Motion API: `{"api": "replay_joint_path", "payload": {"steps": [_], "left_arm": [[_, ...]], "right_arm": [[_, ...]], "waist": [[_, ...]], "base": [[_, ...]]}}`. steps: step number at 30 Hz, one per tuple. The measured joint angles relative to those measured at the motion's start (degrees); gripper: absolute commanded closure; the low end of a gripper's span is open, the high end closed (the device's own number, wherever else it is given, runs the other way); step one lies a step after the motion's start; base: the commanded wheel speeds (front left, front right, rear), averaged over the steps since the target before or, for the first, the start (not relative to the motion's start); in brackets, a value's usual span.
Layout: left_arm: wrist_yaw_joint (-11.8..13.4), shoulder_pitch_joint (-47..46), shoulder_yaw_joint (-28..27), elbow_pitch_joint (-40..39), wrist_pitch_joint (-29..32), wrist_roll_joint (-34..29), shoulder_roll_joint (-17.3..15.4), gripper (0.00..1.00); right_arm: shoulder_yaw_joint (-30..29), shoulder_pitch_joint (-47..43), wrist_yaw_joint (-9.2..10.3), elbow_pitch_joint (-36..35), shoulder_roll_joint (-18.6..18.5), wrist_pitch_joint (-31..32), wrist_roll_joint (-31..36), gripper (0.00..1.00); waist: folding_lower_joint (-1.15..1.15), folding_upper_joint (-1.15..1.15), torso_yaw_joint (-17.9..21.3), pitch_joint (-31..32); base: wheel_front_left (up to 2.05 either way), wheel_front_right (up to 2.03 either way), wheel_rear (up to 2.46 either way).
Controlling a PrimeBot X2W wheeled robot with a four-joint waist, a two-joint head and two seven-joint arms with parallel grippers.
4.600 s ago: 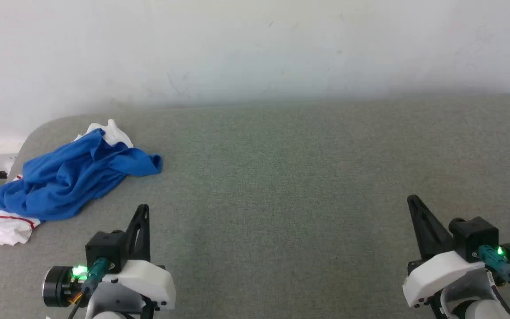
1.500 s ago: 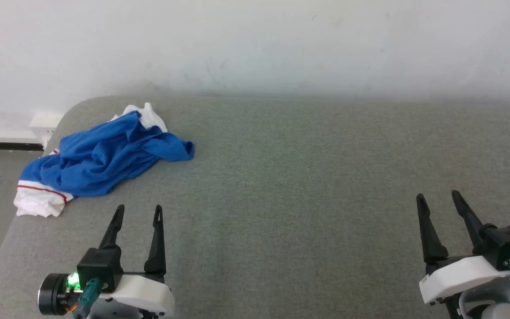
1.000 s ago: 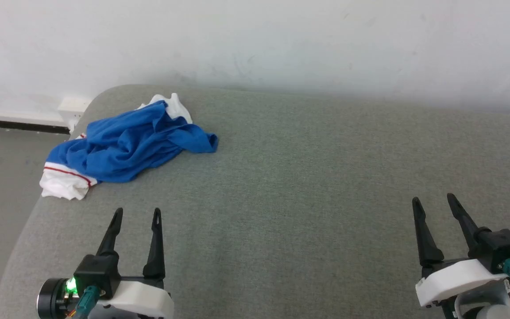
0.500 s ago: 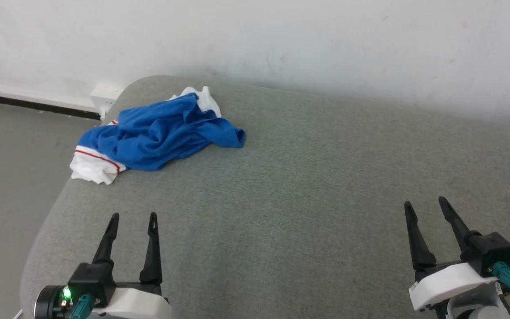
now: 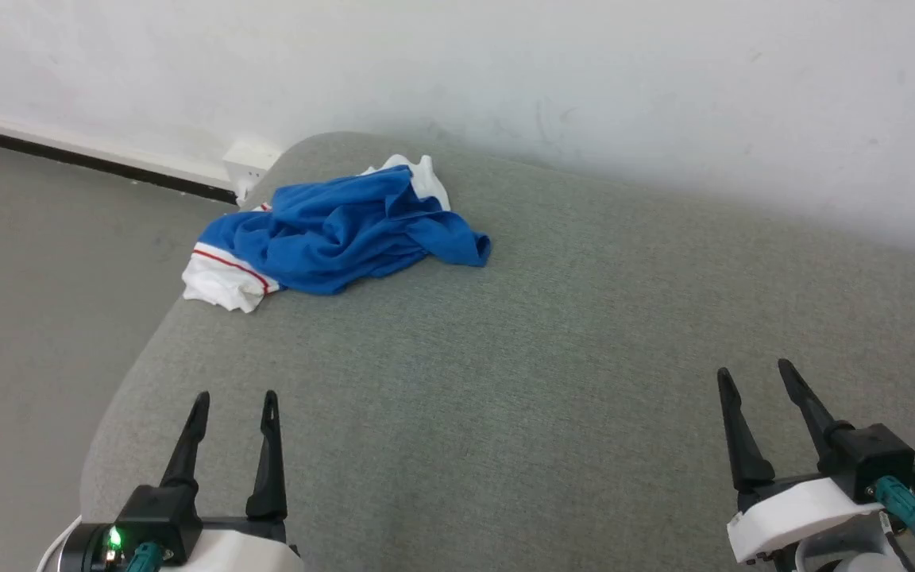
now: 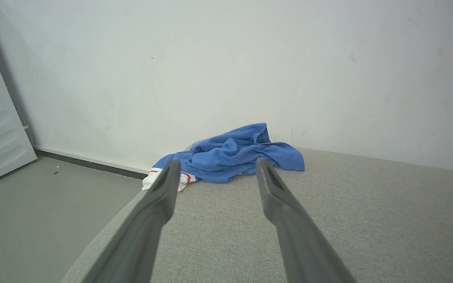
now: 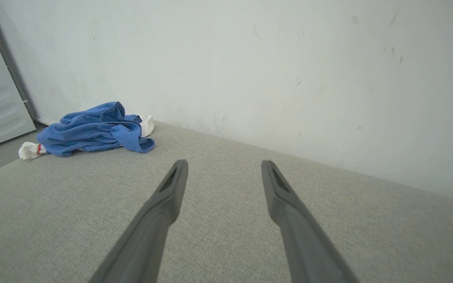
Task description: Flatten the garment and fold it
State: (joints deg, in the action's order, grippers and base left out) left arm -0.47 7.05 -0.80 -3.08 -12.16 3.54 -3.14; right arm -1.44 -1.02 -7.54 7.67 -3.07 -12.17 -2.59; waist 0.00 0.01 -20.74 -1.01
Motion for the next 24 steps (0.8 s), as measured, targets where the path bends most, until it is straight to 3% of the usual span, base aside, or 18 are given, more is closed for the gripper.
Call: {"api": "replay_joint_path", "payload": {"steps": [24], "left_arm": [[-0.58, 1.09, -0.79, 0.03, -2.52, 0.46, 0.02, 0.0]], "right_arm": [[0.04, 0.0, 0.0, 1.82, 0.02, -2.52, 0.1, 0.0]], "waist": [[0.0, 0.0, -4.18, -0.13]], "base": [[0.0, 0.0, 0.0]]}}
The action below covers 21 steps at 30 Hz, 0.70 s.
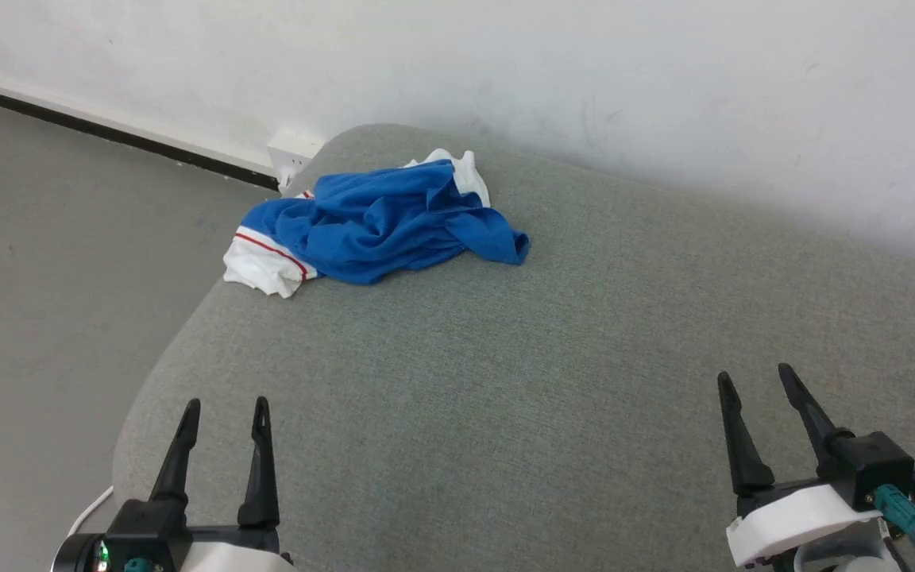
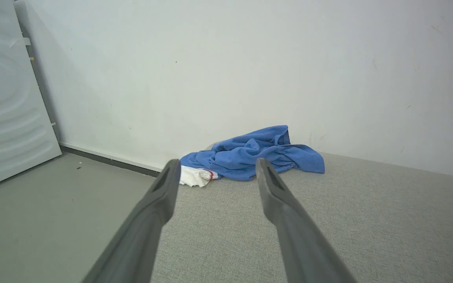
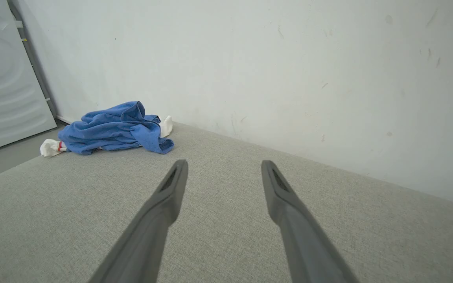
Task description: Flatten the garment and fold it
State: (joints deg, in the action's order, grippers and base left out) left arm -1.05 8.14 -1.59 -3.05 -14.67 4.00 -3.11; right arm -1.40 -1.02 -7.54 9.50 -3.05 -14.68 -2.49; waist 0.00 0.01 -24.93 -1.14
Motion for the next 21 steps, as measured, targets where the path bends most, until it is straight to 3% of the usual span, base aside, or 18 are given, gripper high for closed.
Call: {"api": "replay_joint_path", "payload": {"steps": [10, 21], "left_arm": [[-0.43, 0.08, -0.14, 0.07, 0.0, 0.09, 0.01, 0.0], [-1.3, -5.18, 0.88, -4.16, -0.05, 6.16, -0.21, 0.0]], "right_arm": [[-0.01, -0.01, 0.0, -0.04, 0.0, -0.03, 0.36, 0.0], [-0.53, 0.02, 0.0, -0.73, 0.02, -0.04, 1.14, 0.0]], "waist": [[0.0, -0.01, -0.04, 0.25], [0.0, -0.01, 0.14, -1.66]], "base": [[0.0, 0.0, 0.0], [0.0, 0.0, 0.0]]}}
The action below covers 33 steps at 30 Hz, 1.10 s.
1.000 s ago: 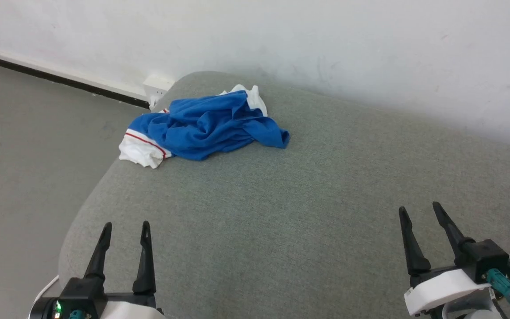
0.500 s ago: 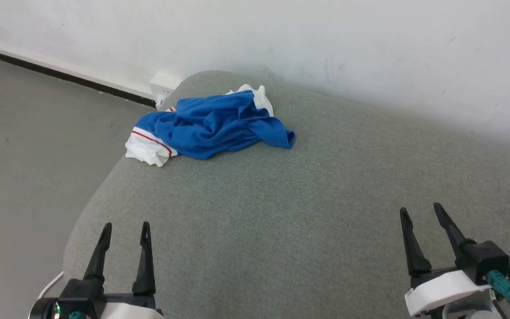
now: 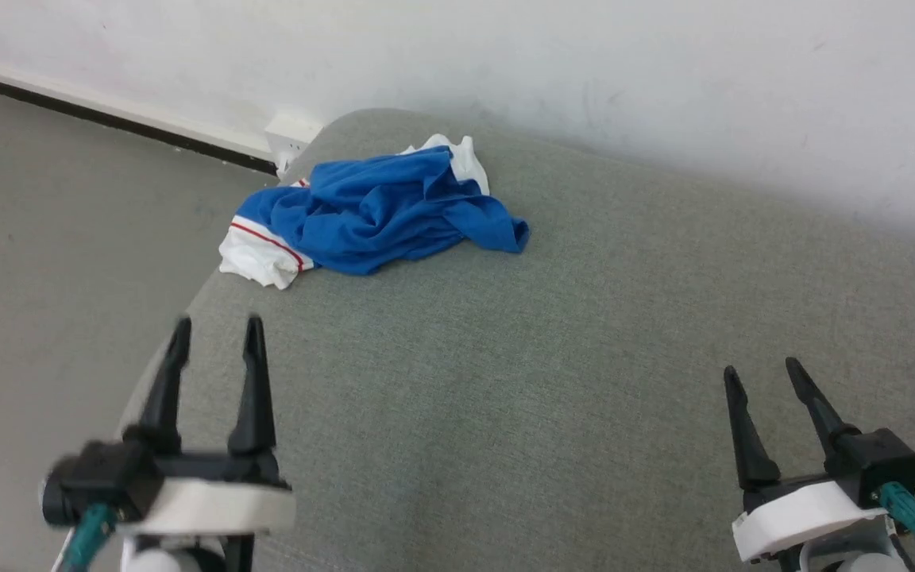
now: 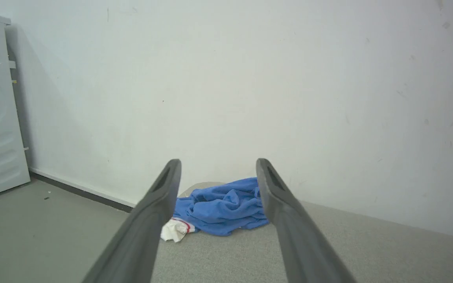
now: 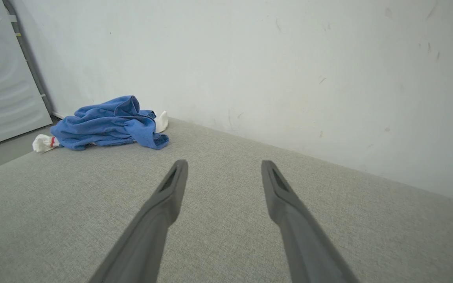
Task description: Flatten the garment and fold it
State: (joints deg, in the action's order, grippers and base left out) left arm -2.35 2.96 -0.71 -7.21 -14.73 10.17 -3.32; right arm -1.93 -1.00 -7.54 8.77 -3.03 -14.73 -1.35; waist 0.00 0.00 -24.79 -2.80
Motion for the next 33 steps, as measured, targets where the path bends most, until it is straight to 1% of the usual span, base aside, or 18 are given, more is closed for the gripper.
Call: {"api": "replay_joint_path", "payload": {"steps": [2, 5, 9, 13, 17, 22, 25, 29, 33], "left_arm": [[-0.3, -3.23, 0.0, -0.57, 0.89, 0.01, -0.81, 0.0], [-0.66, -10.4, -0.37, -2.16, 5.89, 0.66, -2.74, 0.0], [-1.4, -21.61, -1.03, -2.08, 13.51, 0.57, -7.22, 0.0], [-3.12, -32.33, -0.52, 1.15, 19.76, 1.07, -11.46, 0.0], [-4.24, -40.06, 1.87, 6.48, 24.53, 2.46, -15.78, 0.0], [-4.69, -46.14, 3.37, 14.54, 28.2, 7.01, -19.31, 0.0], [-4.76, -48.69, 5.05, 19.09, 30.27, 8.99, -22.63, 0.0], [-4.77, -52.35, 10.17, 23.84, 34.17, 14.86, -26.24, 0.0], [-4.77, -54.87, 15.14, 27.42, 38.83, 20.16, -30.88, 0.0]], "right_arm": [[-0.47, 0.12, 0.0, -0.52, 0.02, 0.0, 0.51, 0.0], [-1.48, 0.63, 0.0, -2.01, 0.03, 0.0, 1.49, 0.0], [-1.99, 1.52, 0.0, -5.02, 0.03, -0.01, 3.1, 0.0], [-2.08, 3.18, 0.0, -8.2, 0.04, 0.15, 5.0, 0.0], [-2.0, 4.53, 0.0, -12.06, 0.1, 1.41, 7.5, 0.0], [-0.87, 6.06, 0.0, -17.41, 0.09, 2.93, 9.15, 0.0], [-0.21, 6.88, 0.0, -20.73, 0.11, 3.89, 10.15, 0.0], [1.11, 7.94, 0.0, -24.32, 0.15, 5.63, 11.57, 0.0], [2.63, 9.15, 0.0, -26.99, 0.18, 6.82, 12.58, 0.0]], "waist": [[0.0, 0.0, -0.01, -0.57], [0.0, 0.0, 0.0, -1.66], [0.0, 0.0, 0.2, -3.68], [0.01, 0.0, 0.76, -6.36], [0.01, 0.0, 1.73, -9.45], [0.01, 0.0, 3.58, -13.41], [0.02, 0.0, 4.83, -15.87], [0.02, 0.0, 6.42, -19.35], [0.02, 0.0, 8.32, -22.68]], "base": [[0.0, 0.0, 0.0], [0.0, 0.0, 0.0], [0.0, 0.0, 0.0], [0.0, 0.0, 0.0], [0.0, 0.0, 0.0], [0.0, 0.0, 0.0], [0.0, 0.0, 0.0], [0.0, 0.0, 0.0], [0.0, 0.0, 0.0]]}}
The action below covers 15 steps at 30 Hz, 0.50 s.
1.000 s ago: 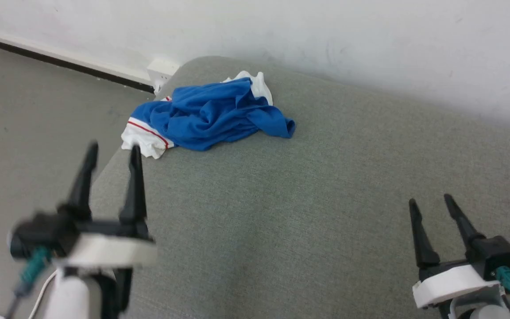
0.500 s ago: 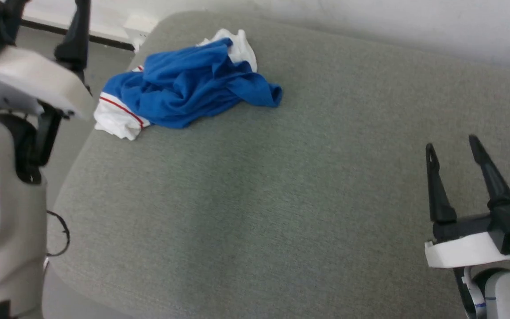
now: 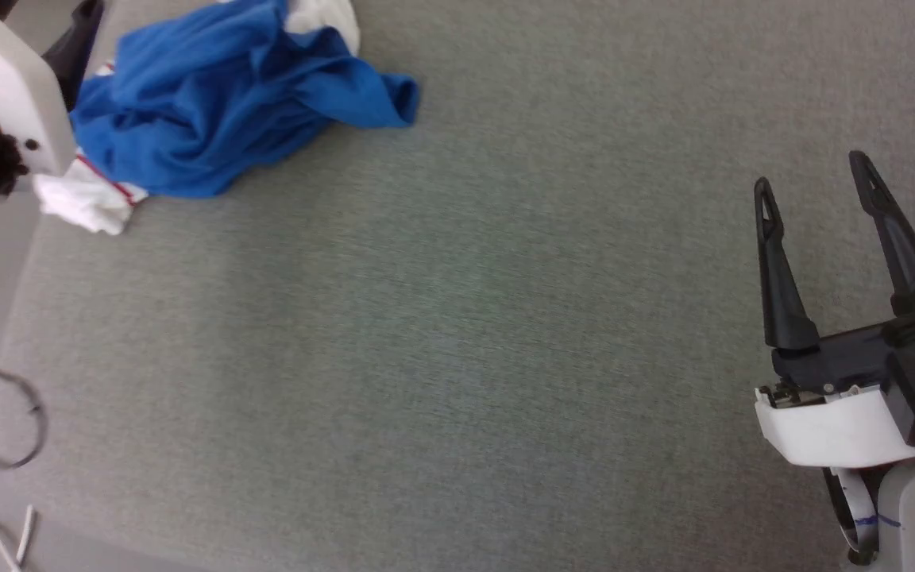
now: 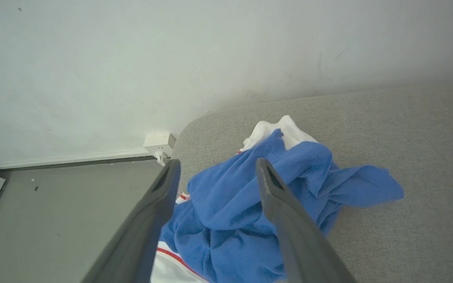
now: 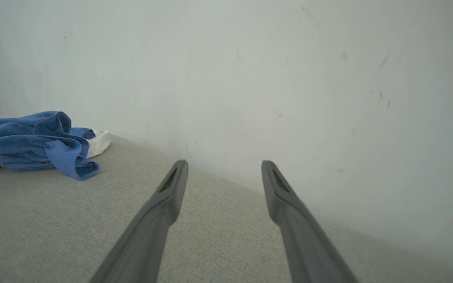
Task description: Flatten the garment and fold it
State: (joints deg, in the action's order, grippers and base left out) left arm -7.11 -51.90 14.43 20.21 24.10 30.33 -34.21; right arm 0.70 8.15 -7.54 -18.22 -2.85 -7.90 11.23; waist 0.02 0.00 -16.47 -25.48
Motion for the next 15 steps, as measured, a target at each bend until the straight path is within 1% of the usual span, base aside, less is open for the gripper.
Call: {"api": "replay_joint_path", "payload": {"steps": [2, 5, 8, 10, 12, 15], "left_arm": [[0.0, -0.7, 2.3, 1.34, 3.02, 3.52, -2.0, 0.0], [0.0, -0.79, 6.45, 2.31, 9.49, 9.98, -4.15, 0.0], [0.0, -0.77, 8.44, 2.81, 13.86, 15.37, -6.46, 0.0], [0.0, -0.77, 8.94, 3.49, 14.67, 17.14, -7.91, 0.0], [0.0, -0.78, 9.81, 4.47, 14.74, 17.36, -8.93, 0.0], [0.0, -0.77, 10.71, 6.5, 14.77, 18.38, -9.06, 0.0]], "right_arm": [[0.49, 0.08, 0.0, -1.23, 0.01, 0.6, 0.42, 0.0], [0.68, 0.04, 0.0, -2.8, 0.0, 1.34, 0.71, 0.0], [0.47, 0.01, 0.0, -4.32, 0.0, 1.86, 0.92, 0.0], [0.56, 0.01, 0.0, -5.1, 0.0, 2.05, 0.92, 0.0], [0.7, -0.01, 0.0, -5.77, 0.0, 2.35, 0.92, 0.0], [1.13, -0.02, 0.0, -6.16, 0.0, 2.6, 0.99, 0.0]], "waist": [[0.0, 0.0, 1.18, -1.44], [0.0, 0.0, 3.21, -3.2], [-0.01, 0.0, 5.14, -4.83], [-0.01, 0.0, 6.28, -5.87], [-0.01, 0.0, 7.26, -6.95], [-0.01, 0.0, 8.48, -8.42]], "base": [[0.0, 0.0, 0.0], [0.0, 0.0, 0.0], [0.0, 0.0, 0.0], [0.0, 0.0, 0.0], [0.0, 0.0, 0.0], [0.0, 0.0, 0.0]]}}
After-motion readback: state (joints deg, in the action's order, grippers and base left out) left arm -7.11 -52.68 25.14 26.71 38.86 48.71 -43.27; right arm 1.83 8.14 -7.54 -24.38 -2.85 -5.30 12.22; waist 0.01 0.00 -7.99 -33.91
